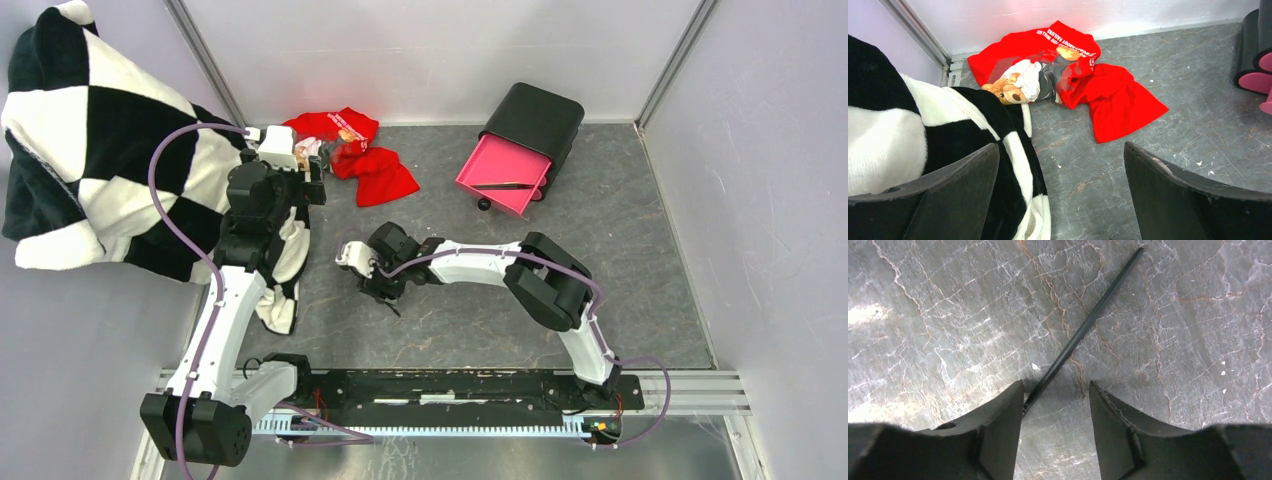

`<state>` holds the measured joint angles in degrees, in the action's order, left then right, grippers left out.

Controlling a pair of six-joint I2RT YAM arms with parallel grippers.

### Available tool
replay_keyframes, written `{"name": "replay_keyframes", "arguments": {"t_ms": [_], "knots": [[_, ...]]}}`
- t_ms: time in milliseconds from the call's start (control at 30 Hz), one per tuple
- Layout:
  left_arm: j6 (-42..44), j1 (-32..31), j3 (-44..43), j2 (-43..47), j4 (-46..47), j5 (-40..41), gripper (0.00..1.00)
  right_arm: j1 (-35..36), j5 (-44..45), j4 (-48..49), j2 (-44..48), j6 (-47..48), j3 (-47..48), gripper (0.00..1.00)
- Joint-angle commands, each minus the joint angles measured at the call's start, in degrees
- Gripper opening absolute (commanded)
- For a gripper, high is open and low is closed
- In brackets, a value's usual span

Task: Organize the makeup
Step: Pick up the makeup tool from the corner of the board.

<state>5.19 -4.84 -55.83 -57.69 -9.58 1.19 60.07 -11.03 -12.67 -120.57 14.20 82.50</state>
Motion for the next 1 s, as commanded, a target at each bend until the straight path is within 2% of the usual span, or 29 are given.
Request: {"name": "replay_keyframes", "arguments": {"t_ms": [0,300,700,967], "knots": [[0.61,0.52,0.29,0.74,2.64,-0.66,1.00,-2.57,-3.31,-3.48,-0.06,0.84,-1.64,0.50],[0.93,0.53,0.15,0.48,2.49,-0.31,1.00,-6.34,-2.06,-6.31,-0.45,3.53,-1.11,0.00],[1.19,0.60,0.37,-0.47,2.89,-0.76,1.00,-14.46,-10.31,-13.98,16.41,16.99,-3.31,0.00],[1.30,0.61,0.37,-1.36,2.99,-0.93,1.00,-19.94,-3.63,-20.96,25.38,23.28,3.35,0.00]]}}
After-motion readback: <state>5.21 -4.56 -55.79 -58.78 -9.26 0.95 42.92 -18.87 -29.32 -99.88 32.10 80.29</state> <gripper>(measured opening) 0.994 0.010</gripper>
